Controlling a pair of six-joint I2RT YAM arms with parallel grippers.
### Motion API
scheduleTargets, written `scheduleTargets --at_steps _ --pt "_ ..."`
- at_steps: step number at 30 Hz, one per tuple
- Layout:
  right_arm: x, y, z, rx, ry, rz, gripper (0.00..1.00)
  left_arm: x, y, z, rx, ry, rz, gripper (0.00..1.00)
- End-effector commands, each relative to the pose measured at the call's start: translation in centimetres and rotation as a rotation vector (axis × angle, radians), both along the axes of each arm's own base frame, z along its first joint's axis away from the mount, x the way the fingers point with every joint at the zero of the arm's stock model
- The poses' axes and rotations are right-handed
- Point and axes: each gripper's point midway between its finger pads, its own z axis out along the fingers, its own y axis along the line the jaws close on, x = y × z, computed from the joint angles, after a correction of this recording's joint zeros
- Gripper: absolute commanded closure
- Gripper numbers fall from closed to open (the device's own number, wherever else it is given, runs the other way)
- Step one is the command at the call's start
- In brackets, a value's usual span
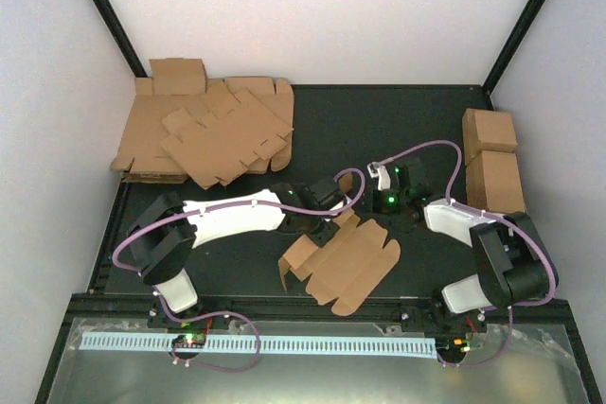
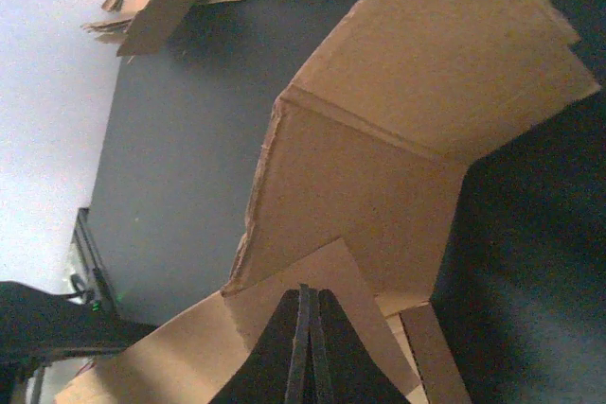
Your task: Fold the paper box
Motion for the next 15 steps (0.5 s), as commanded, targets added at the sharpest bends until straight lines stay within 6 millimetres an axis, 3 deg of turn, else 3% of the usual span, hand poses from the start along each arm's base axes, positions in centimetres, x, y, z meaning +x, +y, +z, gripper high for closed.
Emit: scheduleTargets --at_steps 1,4,8,11,15 --pt "-2.8 1.3 1.1 0.109 0.076 0.097 0.98 1.4 -1.1 1.1 -0.044 -0.072 0.025 0.52" --pt "-2.3 0.5 1.1 0.062 0.052 0.053 0.98 1.4 -1.1 1.0 -0.037 -0.074 0.025 0.52" --pt "-0.4 -2.1 1.7 -0.055 -0.035 -0.056 0.97 1.4 -0.7 0.8 -0.015 -0.075 0.029 0.52" --pt "0.8 -4.4 1.4 -0.182 -0.085 -0.115 0.91 1.5 -0.1 0.7 0.011 -0.086 0.033 0.52" --pt "1.8 -5.6 2.6 -0.269 -0.214 -0.128 0.79 1.5 0.3 0.9 0.024 -0.100 0.019 0.53"
